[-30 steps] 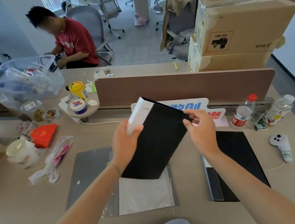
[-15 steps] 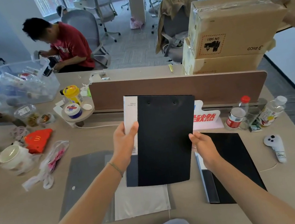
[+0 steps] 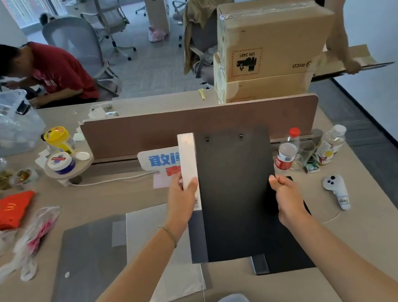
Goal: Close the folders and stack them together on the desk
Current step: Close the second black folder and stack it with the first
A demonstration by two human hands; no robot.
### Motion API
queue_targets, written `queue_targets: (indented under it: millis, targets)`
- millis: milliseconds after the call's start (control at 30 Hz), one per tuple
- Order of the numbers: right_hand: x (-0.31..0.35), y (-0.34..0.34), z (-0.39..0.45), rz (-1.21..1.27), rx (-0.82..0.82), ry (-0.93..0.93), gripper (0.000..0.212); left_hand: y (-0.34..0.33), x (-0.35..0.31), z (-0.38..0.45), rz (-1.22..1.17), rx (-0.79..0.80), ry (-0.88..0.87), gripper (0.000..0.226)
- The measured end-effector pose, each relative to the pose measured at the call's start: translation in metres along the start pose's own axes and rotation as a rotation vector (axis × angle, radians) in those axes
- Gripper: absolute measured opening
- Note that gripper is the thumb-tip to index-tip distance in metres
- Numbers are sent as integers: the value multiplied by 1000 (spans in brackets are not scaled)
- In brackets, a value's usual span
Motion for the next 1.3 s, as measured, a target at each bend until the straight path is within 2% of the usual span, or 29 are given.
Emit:
queue_targets:
  millis: [200,333,467,700,833,1167,1300]
  targets:
    - [-3,51,9,-13,-159,-63,9,-52,22,7,202,56,31,40]
    - [-6,82,12,-62,-227,-74,40,-85,45,11,294,50,66,42]
    - [-20,107,21,-154,-262,-129,41,-116,69,10,348,139,146,38]
    - [-43,133,34,-294,-221,-181,48,-151,99,10,291,285,297,49]
    - [-58,143,47,-327,-179,-200,53,-168,104,8,255,282,373,52]
    - [-80,149,77,-468,-87,-203,56,-187,102,10,251,306,359,59]
    - [-88,146,83,-498,-58,-211,57,-187,106,13,235,250,347,58]
Point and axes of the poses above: each hand's wrist, its own z-axis towards the middle knuckle, its own y-axis out of the back of the hand, x = y × z, the point moved 1 cm from there along z, towards the middle knuckle, and after that the axes turned 7 degrees about x, right-handed, at the moved point
